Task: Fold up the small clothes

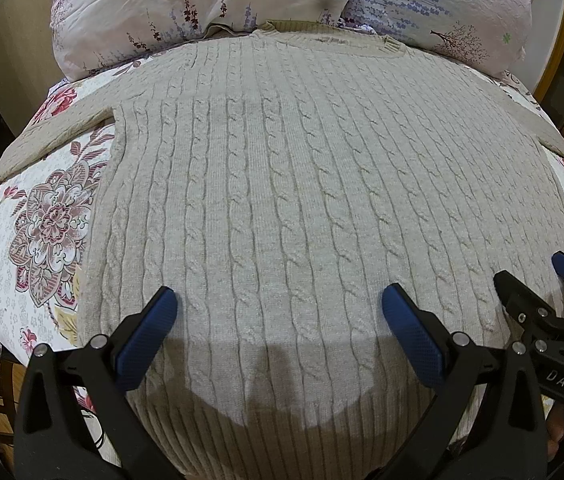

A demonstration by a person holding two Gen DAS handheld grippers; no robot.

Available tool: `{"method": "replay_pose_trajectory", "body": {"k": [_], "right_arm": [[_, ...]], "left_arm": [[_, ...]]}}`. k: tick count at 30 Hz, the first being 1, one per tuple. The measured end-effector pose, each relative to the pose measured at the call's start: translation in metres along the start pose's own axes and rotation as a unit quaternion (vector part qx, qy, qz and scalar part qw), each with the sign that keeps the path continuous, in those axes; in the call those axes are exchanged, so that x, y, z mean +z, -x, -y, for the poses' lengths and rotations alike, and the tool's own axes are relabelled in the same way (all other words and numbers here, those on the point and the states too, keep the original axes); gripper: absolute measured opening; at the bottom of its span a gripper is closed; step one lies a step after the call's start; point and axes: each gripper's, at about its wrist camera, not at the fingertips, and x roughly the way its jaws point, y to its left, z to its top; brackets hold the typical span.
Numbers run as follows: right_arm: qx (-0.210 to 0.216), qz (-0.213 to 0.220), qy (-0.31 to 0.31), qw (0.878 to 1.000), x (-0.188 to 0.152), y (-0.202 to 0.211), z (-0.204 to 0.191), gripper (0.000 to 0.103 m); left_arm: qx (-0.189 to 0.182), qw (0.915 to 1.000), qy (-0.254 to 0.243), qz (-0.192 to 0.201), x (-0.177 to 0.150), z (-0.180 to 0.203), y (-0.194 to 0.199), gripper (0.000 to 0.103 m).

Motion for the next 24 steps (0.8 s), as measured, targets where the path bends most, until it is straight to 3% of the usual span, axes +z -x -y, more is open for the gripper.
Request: {"method": "replay_pose_trajectory", "body": {"k": [24], "right_arm": [[0.010, 0.007, 0.020, 1.000, 0.0021, 0.0004, -0.0003, 0.102]], "left_arm": [[0.000, 1.0000, 0.001, 0.009, -0.0006, 0.0062, 0.0011, 0.101]]}}
